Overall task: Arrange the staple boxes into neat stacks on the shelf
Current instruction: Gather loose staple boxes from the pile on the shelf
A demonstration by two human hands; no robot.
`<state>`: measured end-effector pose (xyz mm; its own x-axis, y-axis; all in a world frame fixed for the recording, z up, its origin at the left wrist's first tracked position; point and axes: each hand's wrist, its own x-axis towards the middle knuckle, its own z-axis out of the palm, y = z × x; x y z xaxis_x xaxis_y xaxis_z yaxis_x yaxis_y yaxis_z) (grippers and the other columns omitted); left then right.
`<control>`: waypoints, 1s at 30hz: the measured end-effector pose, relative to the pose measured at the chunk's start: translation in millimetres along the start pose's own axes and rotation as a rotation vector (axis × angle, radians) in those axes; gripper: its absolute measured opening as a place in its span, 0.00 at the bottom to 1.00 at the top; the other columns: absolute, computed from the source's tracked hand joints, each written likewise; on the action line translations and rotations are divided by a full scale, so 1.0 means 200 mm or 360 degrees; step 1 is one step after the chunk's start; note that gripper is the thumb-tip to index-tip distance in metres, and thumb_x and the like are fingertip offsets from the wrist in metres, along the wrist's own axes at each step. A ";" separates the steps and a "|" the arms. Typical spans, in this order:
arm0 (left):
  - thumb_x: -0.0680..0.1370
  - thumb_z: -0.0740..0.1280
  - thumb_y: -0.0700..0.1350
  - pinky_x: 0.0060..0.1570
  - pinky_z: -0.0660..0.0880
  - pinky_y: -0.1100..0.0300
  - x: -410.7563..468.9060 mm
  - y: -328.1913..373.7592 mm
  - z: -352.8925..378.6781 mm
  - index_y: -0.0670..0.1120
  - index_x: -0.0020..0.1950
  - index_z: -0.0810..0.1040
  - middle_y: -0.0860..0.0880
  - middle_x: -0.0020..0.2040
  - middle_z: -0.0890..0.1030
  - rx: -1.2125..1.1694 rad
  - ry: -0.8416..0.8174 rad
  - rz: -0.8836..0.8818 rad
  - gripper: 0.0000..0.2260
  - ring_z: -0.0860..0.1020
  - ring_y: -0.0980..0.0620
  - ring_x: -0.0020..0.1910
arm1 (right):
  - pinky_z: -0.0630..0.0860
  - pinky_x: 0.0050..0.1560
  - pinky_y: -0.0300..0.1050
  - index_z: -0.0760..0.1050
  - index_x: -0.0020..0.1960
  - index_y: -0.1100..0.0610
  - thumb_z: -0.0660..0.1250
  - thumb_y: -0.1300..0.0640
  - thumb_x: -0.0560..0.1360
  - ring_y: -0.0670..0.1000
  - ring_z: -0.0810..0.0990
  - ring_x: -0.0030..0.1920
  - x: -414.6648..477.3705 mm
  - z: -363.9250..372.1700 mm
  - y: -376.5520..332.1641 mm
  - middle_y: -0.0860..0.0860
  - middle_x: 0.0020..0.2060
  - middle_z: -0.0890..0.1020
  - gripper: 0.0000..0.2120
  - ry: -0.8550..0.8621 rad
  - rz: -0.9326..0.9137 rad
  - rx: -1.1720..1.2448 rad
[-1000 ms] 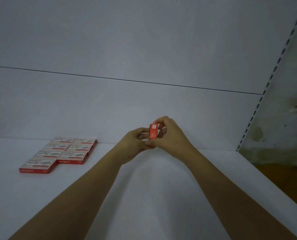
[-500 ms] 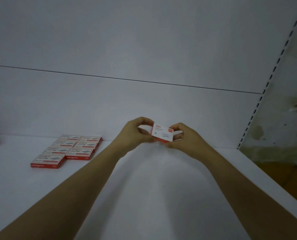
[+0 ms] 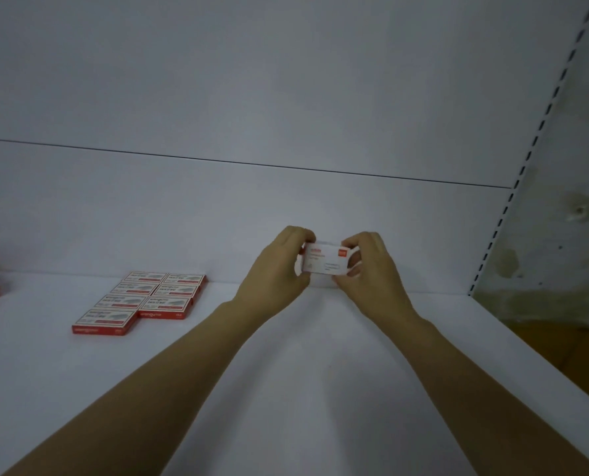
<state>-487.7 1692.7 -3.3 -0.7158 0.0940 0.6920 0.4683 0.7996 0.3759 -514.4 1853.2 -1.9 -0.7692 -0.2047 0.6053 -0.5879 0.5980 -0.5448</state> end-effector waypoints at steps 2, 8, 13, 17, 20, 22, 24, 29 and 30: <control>0.74 0.69 0.38 0.42 0.70 0.79 -0.02 0.01 0.01 0.41 0.59 0.71 0.46 0.58 0.75 0.0029 0.0158 0.0045 0.15 0.70 0.57 0.49 | 0.71 0.38 0.20 0.67 0.56 0.60 0.72 0.65 0.70 0.47 0.73 0.51 -0.01 0.01 -0.02 0.57 0.55 0.69 0.19 0.0118 -0.0220 -0.0081; 0.68 0.73 0.33 0.50 0.71 0.70 -0.04 -0.05 0.04 0.45 0.54 0.68 0.44 0.54 0.76 0.0020 0.0370 0.0287 0.20 0.70 0.60 0.46 | 0.80 0.45 0.39 0.60 0.53 0.52 0.73 0.64 0.69 0.53 0.77 0.50 -0.05 0.02 -0.02 0.51 0.54 0.63 0.25 0.0152 -0.0597 -0.0290; 0.68 0.76 0.39 0.48 0.74 0.75 -0.02 -0.07 0.02 0.41 0.58 0.76 0.45 0.57 0.76 0.0048 0.0176 0.0122 0.20 0.74 0.54 0.49 | 0.76 0.48 0.28 0.70 0.60 0.61 0.73 0.60 0.70 0.51 0.74 0.55 -0.02 -0.02 -0.01 0.55 0.59 0.69 0.21 0.0010 -0.0409 -0.0251; 0.70 0.75 0.42 0.48 0.71 0.75 0.01 -0.09 0.01 0.46 0.67 0.72 0.49 0.60 0.76 -0.0150 -0.0080 -0.0252 0.27 0.73 0.57 0.50 | 0.74 0.54 0.35 0.66 0.69 0.55 0.70 0.57 0.73 0.45 0.71 0.54 0.00 -0.01 0.02 0.52 0.61 0.71 0.26 -0.0167 -0.0188 -0.0200; 0.71 0.74 0.43 0.51 0.72 0.68 0.00 -0.10 0.04 0.47 0.69 0.69 0.49 0.61 0.76 -0.0159 -0.0255 -0.0354 0.29 0.75 0.54 0.51 | 0.69 0.47 0.29 0.68 0.67 0.56 0.70 0.55 0.73 0.45 0.72 0.51 0.00 0.02 0.06 0.51 0.58 0.73 0.24 -0.0303 -0.0102 -0.0201; 0.72 0.73 0.44 0.53 0.72 0.65 -0.02 -0.13 0.07 0.47 0.69 0.68 0.48 0.62 0.76 -0.0145 -0.0356 -0.0412 0.28 0.75 0.53 0.52 | 0.67 0.43 0.28 0.70 0.64 0.58 0.71 0.56 0.72 0.44 0.71 0.49 0.00 0.06 0.08 0.51 0.56 0.72 0.22 -0.0393 -0.0022 -0.0216; 0.72 0.72 0.44 0.55 0.72 0.63 -0.03 -0.16 0.10 0.46 0.70 0.68 0.47 0.62 0.76 -0.0098 -0.0434 -0.0456 0.27 0.76 0.51 0.55 | 0.70 0.45 0.32 0.72 0.61 0.59 0.73 0.58 0.71 0.45 0.72 0.48 0.01 0.10 0.12 0.51 0.55 0.71 0.21 -0.0465 0.0078 -0.0224; 0.75 0.69 0.43 0.59 0.71 0.60 -0.05 -0.27 0.15 0.45 0.70 0.67 0.46 0.64 0.74 0.0148 -0.0573 -0.0614 0.24 0.74 0.48 0.61 | 0.71 0.47 0.37 0.72 0.60 0.59 0.72 0.58 0.71 0.52 0.76 0.53 0.01 0.25 0.20 0.54 0.54 0.73 0.20 -0.0624 0.0246 -0.0276; 0.76 0.67 0.43 0.59 0.71 0.58 -0.05 -0.29 0.14 0.45 0.70 0.67 0.45 0.64 0.74 0.0182 -0.0579 -0.0642 0.23 0.73 0.48 0.61 | 0.70 0.47 0.36 0.71 0.60 0.59 0.72 0.58 0.71 0.52 0.76 0.53 0.02 0.27 0.21 0.55 0.55 0.74 0.20 -0.0625 0.0262 -0.0266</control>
<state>-523.1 1662.5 -49.2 -0.9690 -0.0505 0.2417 0.0753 0.8719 0.4839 -555.8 1835.8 -54.5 -0.9046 -0.3554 0.2351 -0.4262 0.7575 -0.4946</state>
